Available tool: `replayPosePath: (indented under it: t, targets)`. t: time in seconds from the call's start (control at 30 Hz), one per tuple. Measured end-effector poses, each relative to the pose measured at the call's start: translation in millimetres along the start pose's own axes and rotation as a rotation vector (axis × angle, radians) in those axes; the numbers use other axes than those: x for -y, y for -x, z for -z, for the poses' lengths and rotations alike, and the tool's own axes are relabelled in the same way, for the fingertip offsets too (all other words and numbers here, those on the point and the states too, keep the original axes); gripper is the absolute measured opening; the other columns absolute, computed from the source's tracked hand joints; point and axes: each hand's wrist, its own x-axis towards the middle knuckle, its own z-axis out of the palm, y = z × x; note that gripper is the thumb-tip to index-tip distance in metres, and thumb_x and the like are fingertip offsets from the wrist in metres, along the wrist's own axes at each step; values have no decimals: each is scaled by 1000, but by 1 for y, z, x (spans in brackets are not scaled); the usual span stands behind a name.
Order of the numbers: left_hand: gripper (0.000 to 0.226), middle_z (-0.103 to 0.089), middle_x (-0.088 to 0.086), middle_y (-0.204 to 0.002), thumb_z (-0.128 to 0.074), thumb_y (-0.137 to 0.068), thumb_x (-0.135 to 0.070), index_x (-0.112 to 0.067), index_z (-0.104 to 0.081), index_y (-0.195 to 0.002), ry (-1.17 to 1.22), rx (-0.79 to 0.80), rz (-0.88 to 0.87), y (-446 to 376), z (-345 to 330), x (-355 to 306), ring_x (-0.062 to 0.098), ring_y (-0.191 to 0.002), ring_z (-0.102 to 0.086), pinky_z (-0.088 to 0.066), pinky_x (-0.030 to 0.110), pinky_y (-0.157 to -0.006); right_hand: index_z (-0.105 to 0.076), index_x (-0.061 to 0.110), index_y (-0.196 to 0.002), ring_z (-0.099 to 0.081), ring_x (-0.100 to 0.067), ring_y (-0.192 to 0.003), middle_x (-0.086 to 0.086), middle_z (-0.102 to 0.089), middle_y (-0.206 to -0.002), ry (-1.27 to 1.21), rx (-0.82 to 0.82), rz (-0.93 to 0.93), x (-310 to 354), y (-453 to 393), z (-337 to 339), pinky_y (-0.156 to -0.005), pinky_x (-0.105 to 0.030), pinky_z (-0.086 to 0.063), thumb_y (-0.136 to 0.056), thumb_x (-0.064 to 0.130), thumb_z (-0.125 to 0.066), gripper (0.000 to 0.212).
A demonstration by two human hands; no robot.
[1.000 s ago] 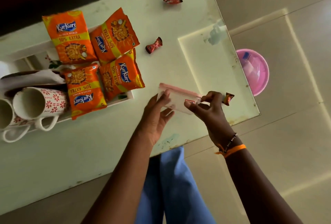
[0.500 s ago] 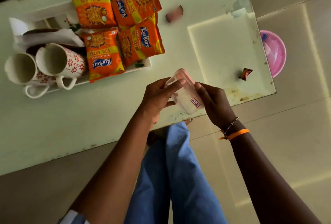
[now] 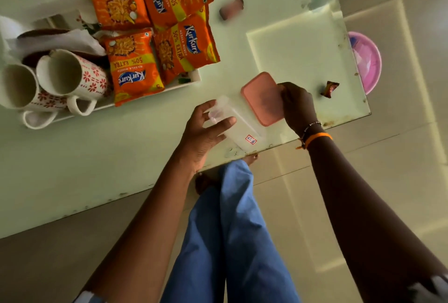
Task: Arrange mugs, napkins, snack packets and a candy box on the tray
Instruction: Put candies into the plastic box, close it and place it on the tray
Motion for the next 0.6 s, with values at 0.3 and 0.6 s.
replayPosePath:
  t: [0.3,0.6]
  targets:
    - [91,-43,8,-134,-78,-40,-35,-26,-42,-123,-363,61,-92,-8,-27,-15,23,-119,-49,-50,42,-95,-54,16,-119,-32,-33,-126,-9,-43,-135,289,-232,-201,-38,-11,29,-72,-35,-46,-79,-1,-52,43]
    - [87,-41,-6,-133,-80,-57,-1,-26,-38,-129,-511,-1,-275,-21,-62,-27,13,-119,-42,-51,34,-93,-61,-1,-94,-59,-28,-84,-17,-57,-96,-65,-239,-54,-20,-19,52,-73,-30,-48,-74,-6,-60,21]
